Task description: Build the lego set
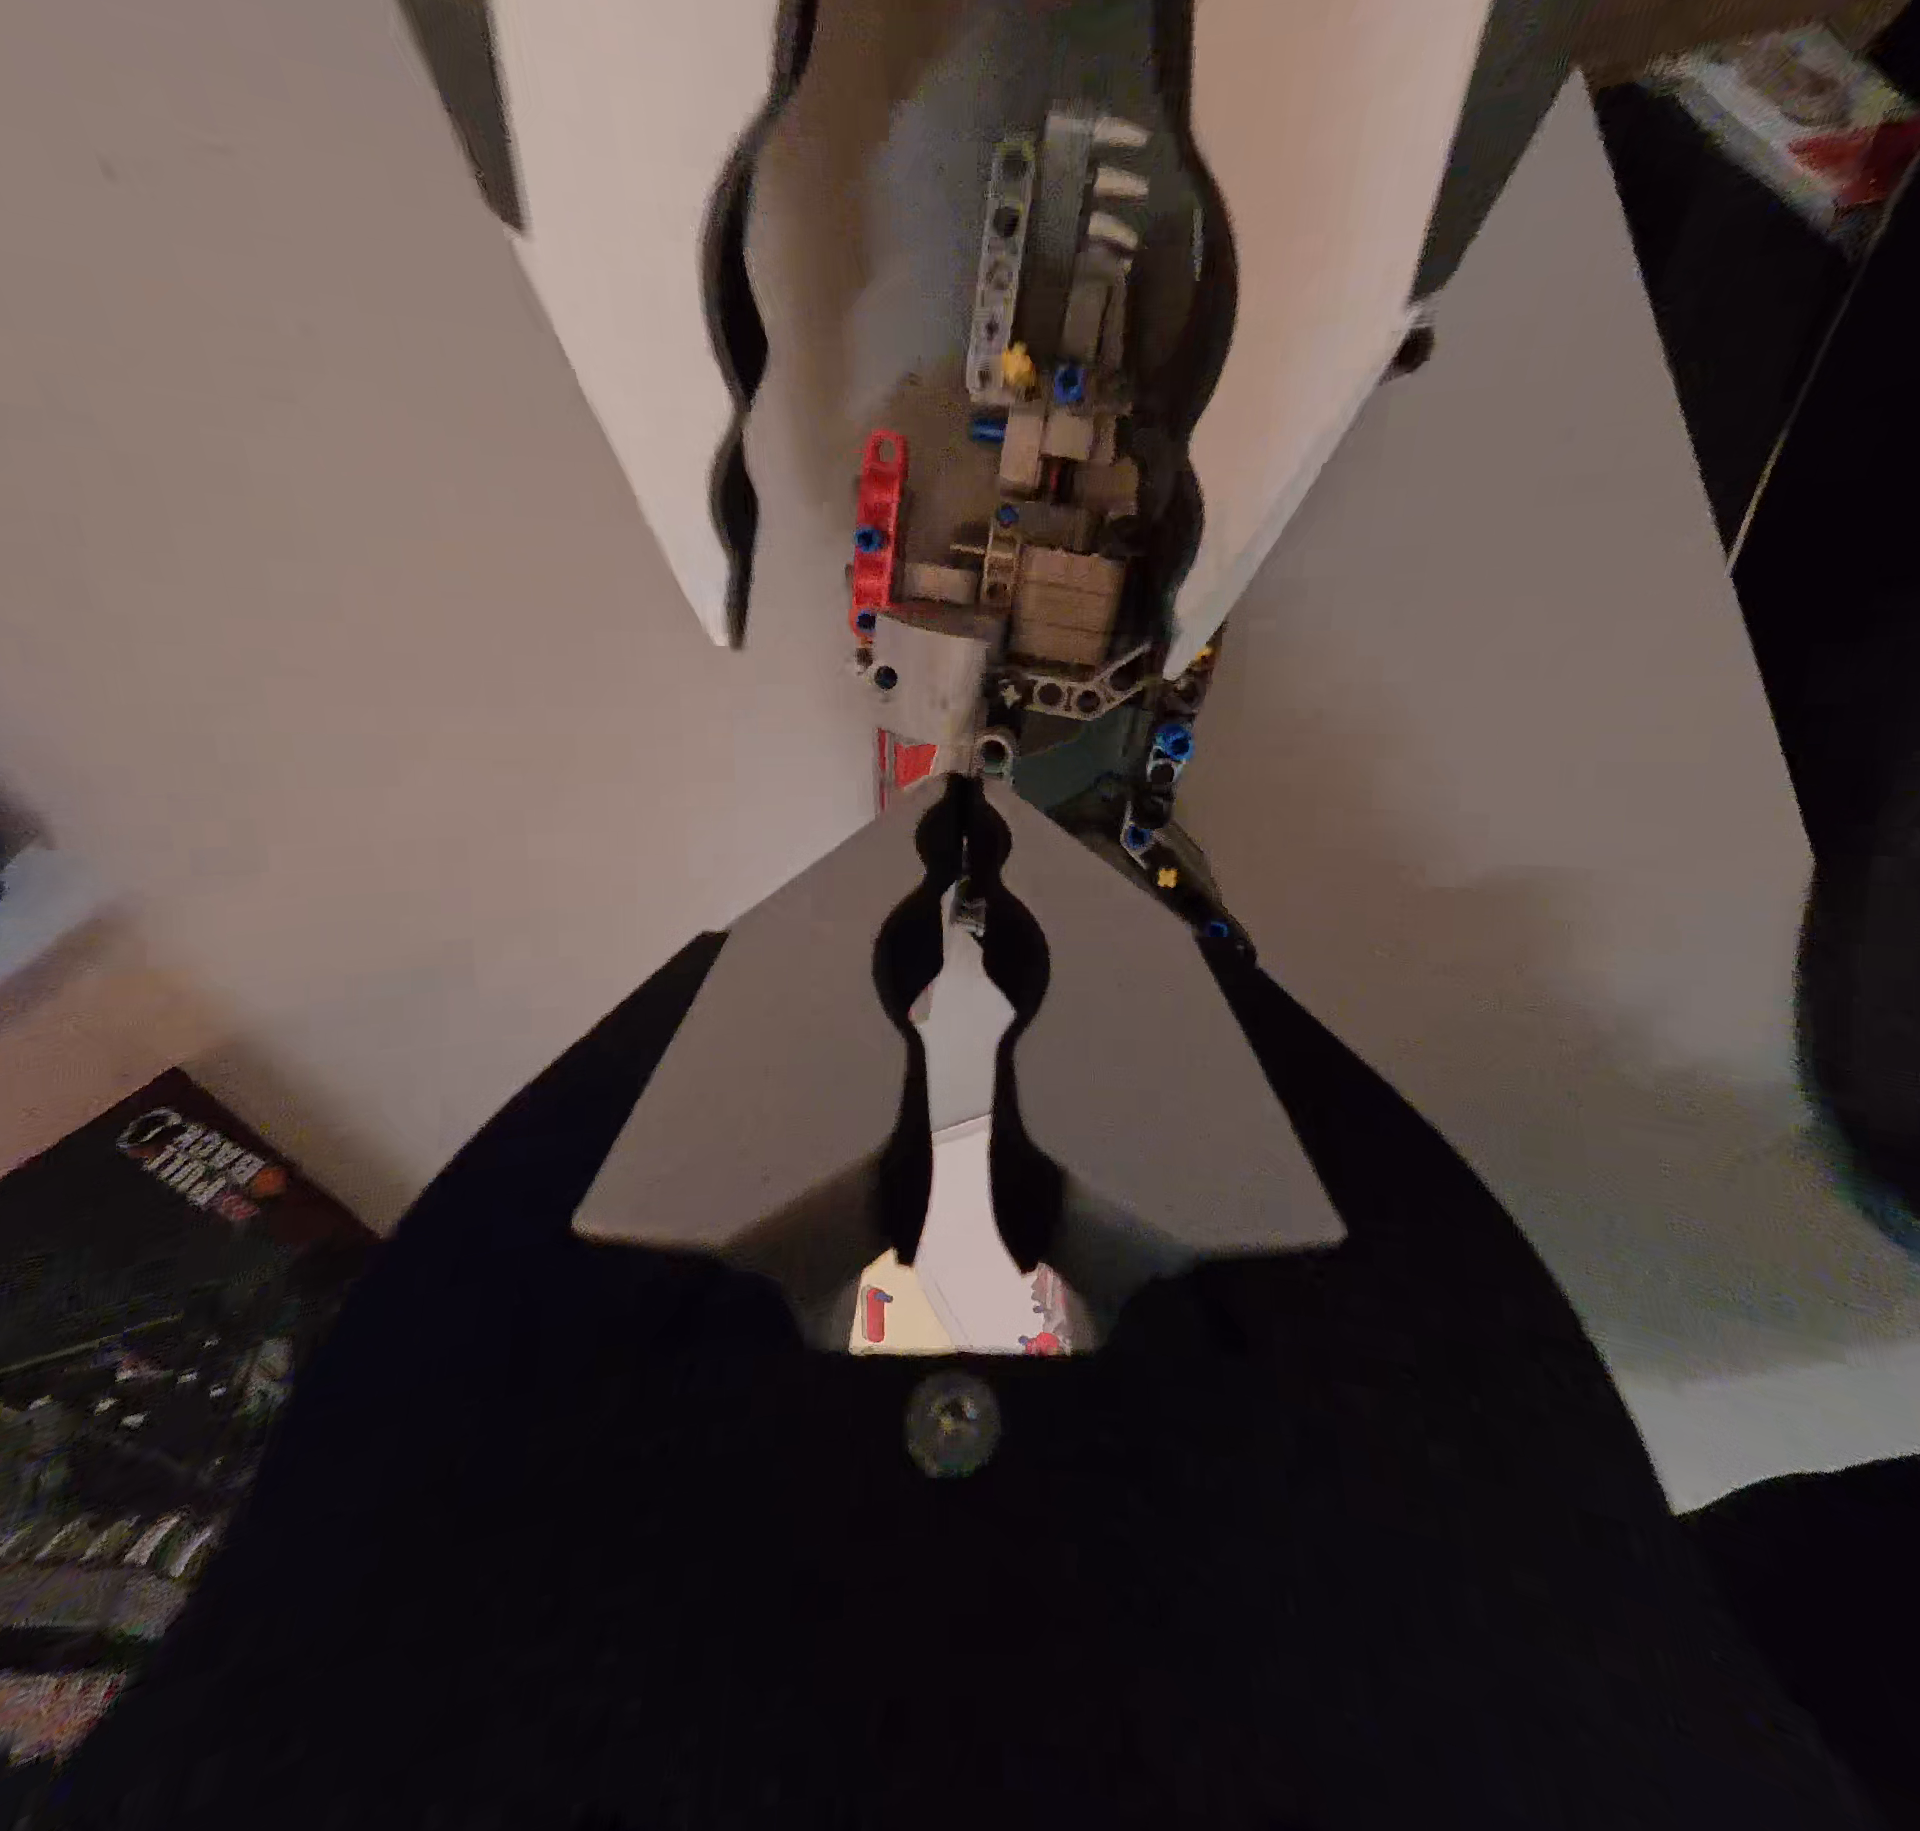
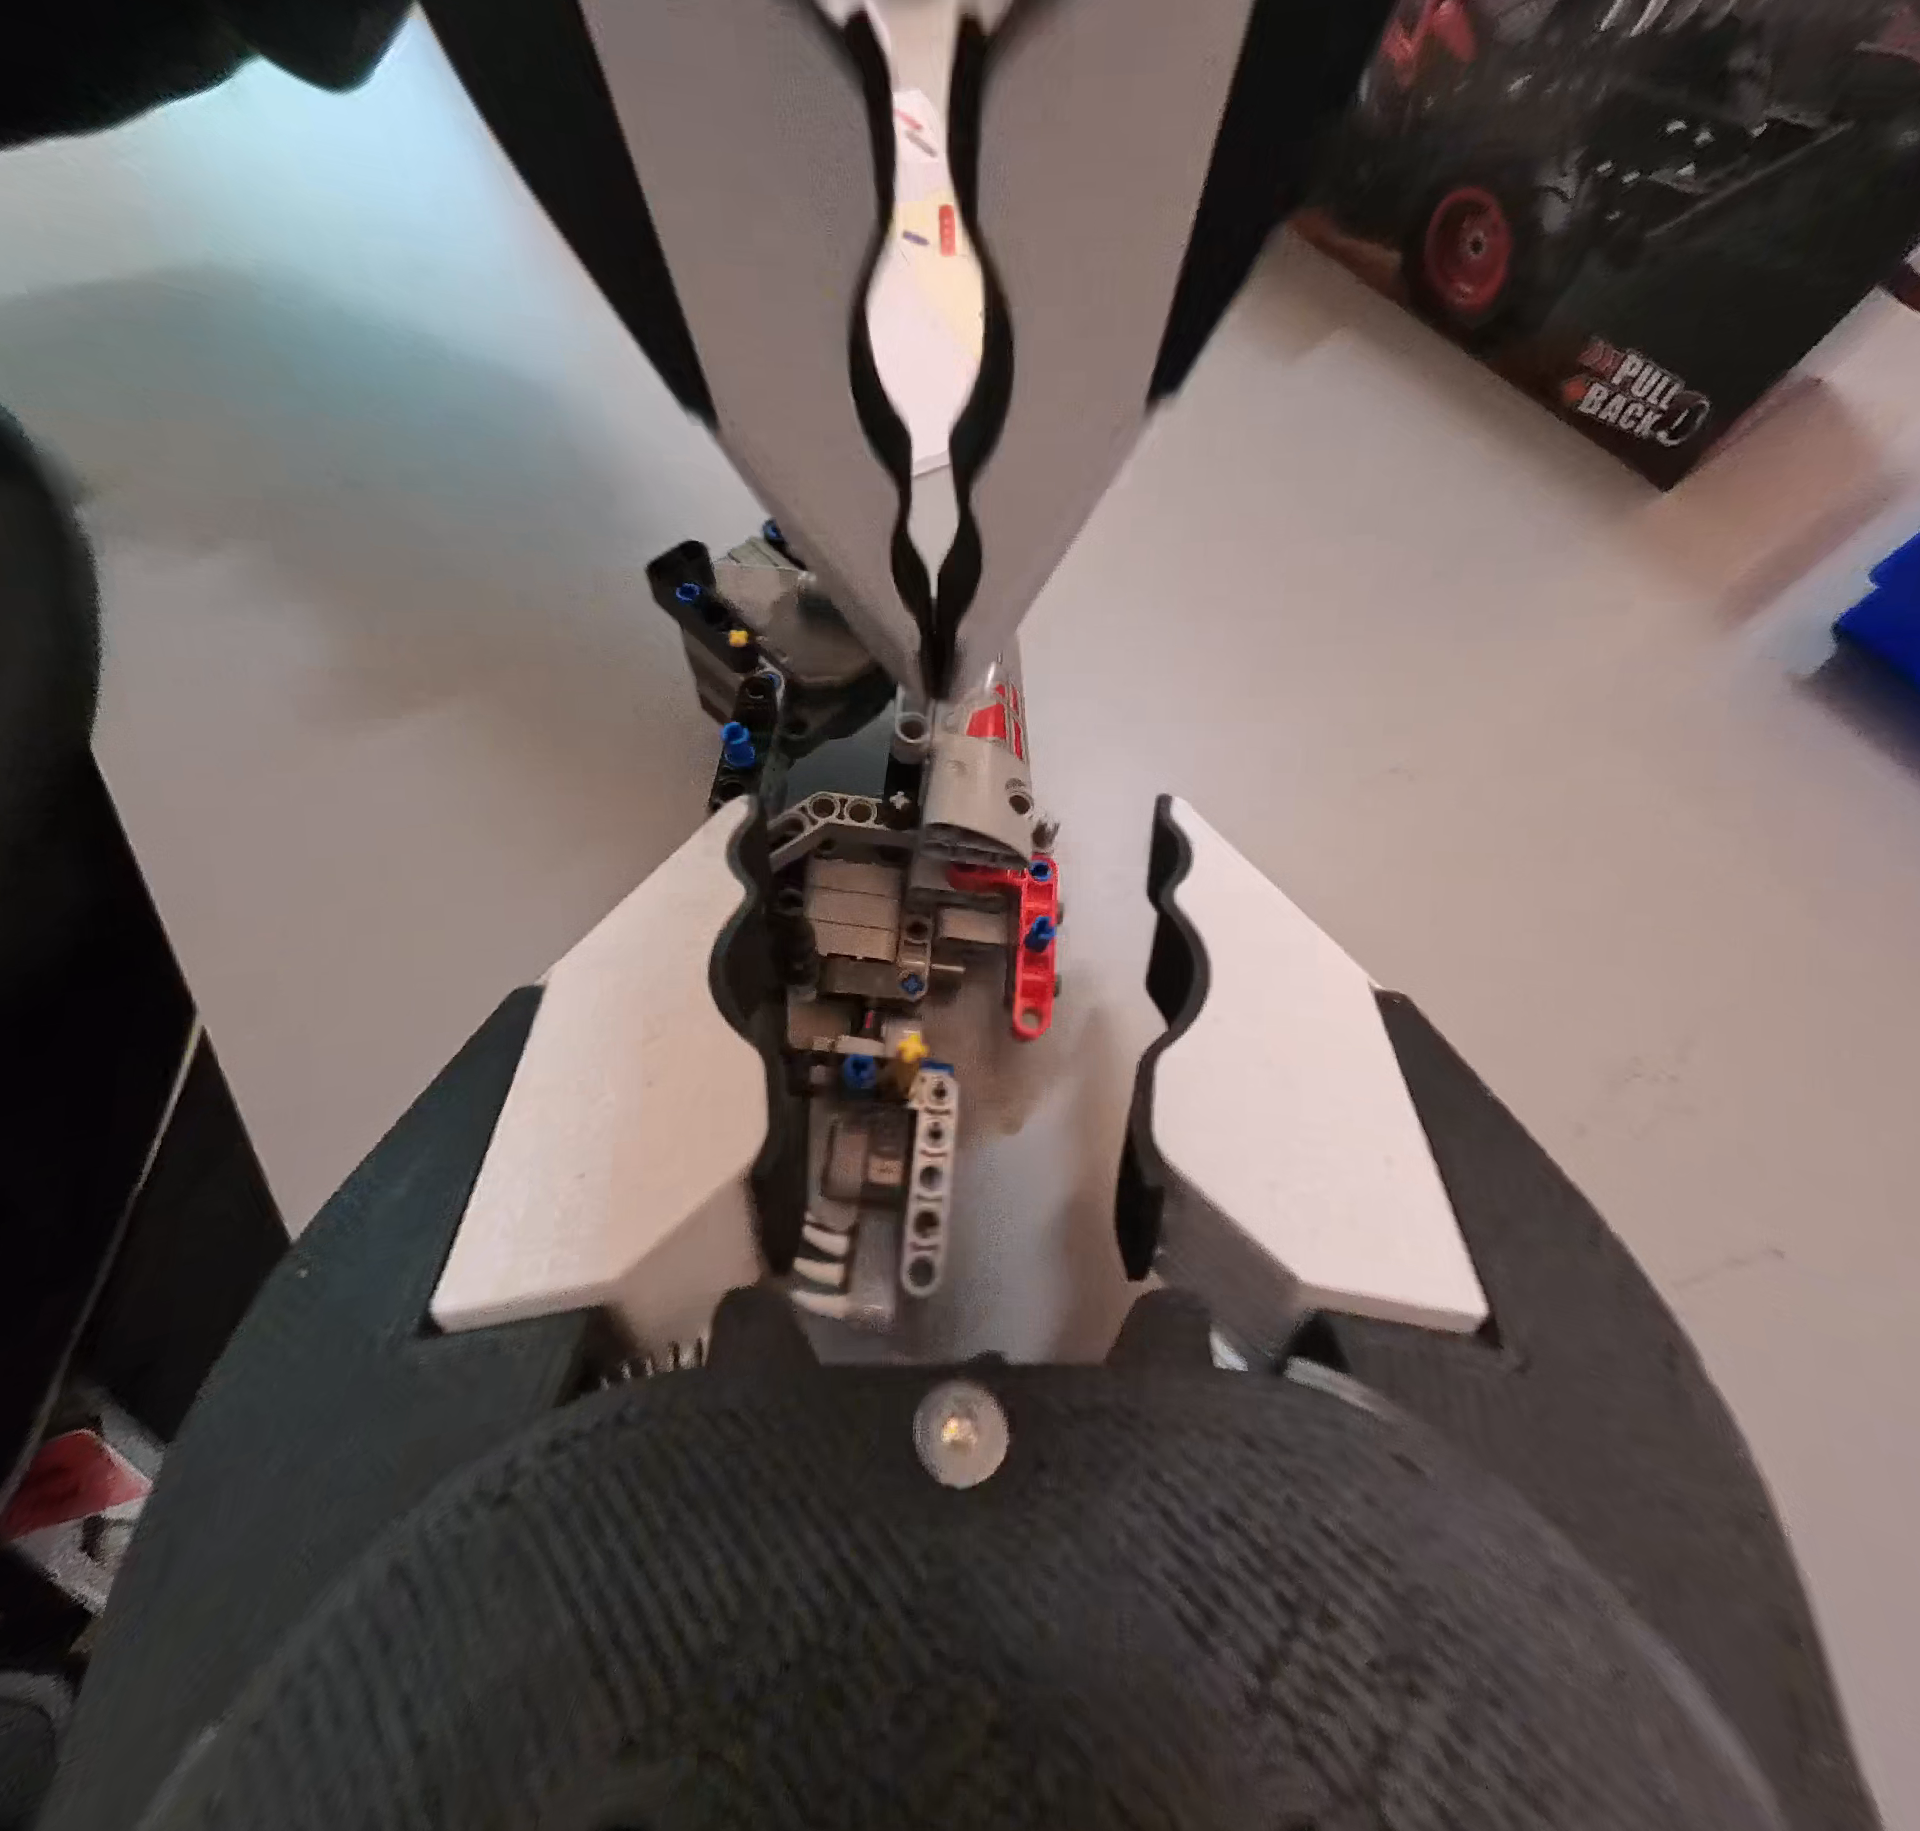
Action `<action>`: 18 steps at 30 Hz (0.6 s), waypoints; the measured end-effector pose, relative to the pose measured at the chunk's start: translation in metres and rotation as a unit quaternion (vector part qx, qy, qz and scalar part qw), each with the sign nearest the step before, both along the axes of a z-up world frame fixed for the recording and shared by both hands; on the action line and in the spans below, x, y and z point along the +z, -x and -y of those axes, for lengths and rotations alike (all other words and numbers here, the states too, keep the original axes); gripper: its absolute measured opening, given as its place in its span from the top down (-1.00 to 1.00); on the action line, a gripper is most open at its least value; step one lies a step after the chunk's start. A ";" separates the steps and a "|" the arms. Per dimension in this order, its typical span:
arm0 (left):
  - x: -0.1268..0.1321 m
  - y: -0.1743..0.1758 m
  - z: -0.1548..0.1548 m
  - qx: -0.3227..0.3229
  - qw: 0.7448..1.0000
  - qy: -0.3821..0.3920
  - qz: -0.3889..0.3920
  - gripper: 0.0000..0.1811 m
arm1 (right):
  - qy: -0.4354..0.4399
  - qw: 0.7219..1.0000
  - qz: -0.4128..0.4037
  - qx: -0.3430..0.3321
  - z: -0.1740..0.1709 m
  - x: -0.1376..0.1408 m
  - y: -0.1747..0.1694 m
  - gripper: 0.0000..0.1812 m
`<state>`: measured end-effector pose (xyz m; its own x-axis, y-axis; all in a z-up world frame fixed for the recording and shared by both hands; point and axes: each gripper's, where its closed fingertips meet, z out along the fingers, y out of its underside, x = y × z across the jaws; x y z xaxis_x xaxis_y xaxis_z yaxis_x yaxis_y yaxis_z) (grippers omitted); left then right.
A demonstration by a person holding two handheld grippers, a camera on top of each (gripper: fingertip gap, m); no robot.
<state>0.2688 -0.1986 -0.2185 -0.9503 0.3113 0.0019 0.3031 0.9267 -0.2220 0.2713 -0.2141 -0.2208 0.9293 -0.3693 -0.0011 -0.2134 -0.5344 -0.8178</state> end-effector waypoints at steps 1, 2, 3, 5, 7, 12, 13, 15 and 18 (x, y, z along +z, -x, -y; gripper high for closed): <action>-0.007 -0.001 -0.001 0.001 1.000 -0.007 0.004 1.00 | -0.002 1.000 0.007 -0.007 0.000 0.003 -0.002 0.24; -0.006 0.002 0.000 0.001 1.000 -0.002 -0.011 1.00 | -0.008 1.000 0.008 -0.006 0.001 0.007 0.000 0.09; -0.002 0.000 0.000 0.003 1.000 0.005 -0.009 1.00 | -0.010 1.000 0.008 -0.008 0.002 0.011 0.002 0.02; 0.007 -0.005 0.000 0.009 1.000 0.018 0.002 1.00 | -0.020 0.999 0.024 -0.030 0.009 0.024 0.002 -0.01; 0.013 -0.007 0.001 0.012 1.000 0.025 0.001 1.00 | -0.055 0.996 0.020 -0.061 0.013 0.042 0.007 -0.07; 0.010 0.002 0.001 0.002 0.999 0.030 -0.009 1.00 | -0.047 0.985 -0.049 -0.156 0.015 0.033 0.032 -0.09; 0.008 0.004 0.002 -0.001 0.999 0.033 -0.011 1.00 | -0.041 0.982 -0.085 -0.165 0.013 0.021 0.041 -0.12; 0.006 0.006 0.005 -0.003 0.999 0.039 -0.013 1.00 | -0.043 0.972 -0.158 -0.168 0.006 -0.003 0.056 -0.05; 0.008 0.011 0.010 -0.009 0.999 0.044 -0.010 1.00 | -0.059 0.960 -0.205 -0.183 0.003 -0.022 0.053 -0.18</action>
